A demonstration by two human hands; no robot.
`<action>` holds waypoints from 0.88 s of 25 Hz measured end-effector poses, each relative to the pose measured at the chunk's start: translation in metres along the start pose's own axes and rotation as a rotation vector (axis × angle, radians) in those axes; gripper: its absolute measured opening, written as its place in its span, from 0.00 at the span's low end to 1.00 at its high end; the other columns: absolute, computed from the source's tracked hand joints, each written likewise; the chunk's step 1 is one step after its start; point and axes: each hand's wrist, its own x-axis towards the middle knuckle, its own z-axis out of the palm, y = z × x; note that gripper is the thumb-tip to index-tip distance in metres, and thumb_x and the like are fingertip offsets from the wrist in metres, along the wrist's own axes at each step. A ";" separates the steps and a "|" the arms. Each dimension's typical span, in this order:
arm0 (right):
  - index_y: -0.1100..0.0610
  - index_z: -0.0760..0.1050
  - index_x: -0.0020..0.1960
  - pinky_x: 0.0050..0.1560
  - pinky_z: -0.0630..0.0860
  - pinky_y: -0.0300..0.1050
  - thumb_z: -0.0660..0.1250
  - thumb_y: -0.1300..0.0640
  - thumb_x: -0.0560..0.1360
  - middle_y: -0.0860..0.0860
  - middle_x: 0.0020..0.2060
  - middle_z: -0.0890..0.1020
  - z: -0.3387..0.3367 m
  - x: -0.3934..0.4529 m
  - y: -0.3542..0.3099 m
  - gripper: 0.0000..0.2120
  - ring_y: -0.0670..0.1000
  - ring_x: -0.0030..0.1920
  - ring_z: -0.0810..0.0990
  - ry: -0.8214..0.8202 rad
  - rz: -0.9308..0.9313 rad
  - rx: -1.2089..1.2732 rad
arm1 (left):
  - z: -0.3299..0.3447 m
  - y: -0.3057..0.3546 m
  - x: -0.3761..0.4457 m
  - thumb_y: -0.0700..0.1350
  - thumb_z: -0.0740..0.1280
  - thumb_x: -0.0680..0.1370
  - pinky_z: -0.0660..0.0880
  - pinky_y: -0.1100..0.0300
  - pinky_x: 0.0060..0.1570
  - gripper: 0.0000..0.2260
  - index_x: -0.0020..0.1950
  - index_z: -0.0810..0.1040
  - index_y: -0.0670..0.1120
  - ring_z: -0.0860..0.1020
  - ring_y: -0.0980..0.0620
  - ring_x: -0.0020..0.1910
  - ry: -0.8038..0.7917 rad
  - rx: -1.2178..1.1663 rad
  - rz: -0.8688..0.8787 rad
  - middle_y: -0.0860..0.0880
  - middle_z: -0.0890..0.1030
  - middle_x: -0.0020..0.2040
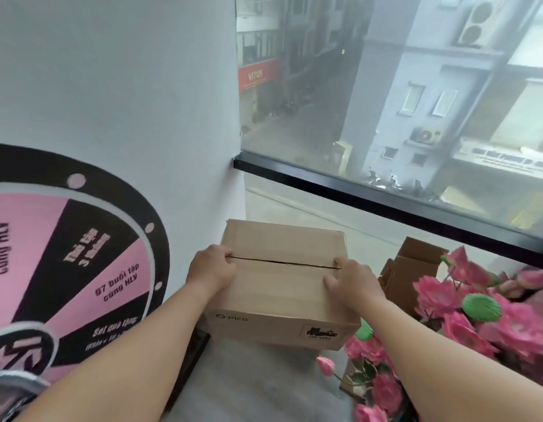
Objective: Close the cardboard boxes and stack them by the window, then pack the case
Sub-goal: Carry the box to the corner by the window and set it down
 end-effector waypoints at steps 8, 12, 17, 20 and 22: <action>0.53 0.76 0.58 0.42 0.69 0.47 0.63 0.49 0.74 0.52 0.49 0.82 0.086 0.176 0.003 0.14 0.54 0.42 0.72 -0.092 0.057 0.025 | 0.041 -0.027 0.194 0.38 0.64 0.75 0.72 0.55 0.65 0.22 0.68 0.79 0.50 0.76 0.43 0.65 -0.127 0.082 -0.052 0.46 0.79 0.66; 0.53 0.74 0.61 0.44 0.68 0.46 0.64 0.50 0.74 0.53 0.53 0.82 0.131 0.255 0.010 0.17 0.56 0.47 0.75 -0.118 0.117 0.060 | 0.072 -0.038 0.281 0.37 0.64 0.74 0.73 0.54 0.65 0.23 0.66 0.80 0.51 0.76 0.43 0.65 -0.130 0.081 -0.091 0.45 0.80 0.66; 0.52 0.72 0.62 0.46 0.68 0.46 0.63 0.53 0.73 0.55 0.55 0.80 0.193 0.330 0.011 0.17 0.60 0.53 0.78 -0.172 0.180 0.069 | 0.120 -0.070 0.373 0.36 0.65 0.73 0.72 0.57 0.63 0.23 0.66 0.81 0.51 0.76 0.43 0.64 -0.180 0.074 -0.119 0.46 0.80 0.65; 0.53 0.72 0.63 0.51 0.72 0.49 0.64 0.53 0.72 0.56 0.56 0.79 0.229 0.361 0.005 0.19 0.61 0.56 0.77 -0.214 0.208 0.049 | 0.147 -0.095 0.421 0.34 0.64 0.72 0.71 0.59 0.62 0.24 0.65 0.81 0.51 0.77 0.44 0.63 -0.201 0.078 -0.132 0.46 0.81 0.64; 0.53 0.71 0.67 0.53 0.73 0.50 0.65 0.52 0.72 0.56 0.58 0.78 0.255 0.375 0.000 0.23 0.61 0.57 0.77 -0.245 0.230 0.050 | 0.163 -0.114 0.444 0.33 0.64 0.72 0.71 0.61 0.60 0.24 0.65 0.81 0.50 0.77 0.44 0.62 -0.231 0.078 -0.142 0.47 0.81 0.63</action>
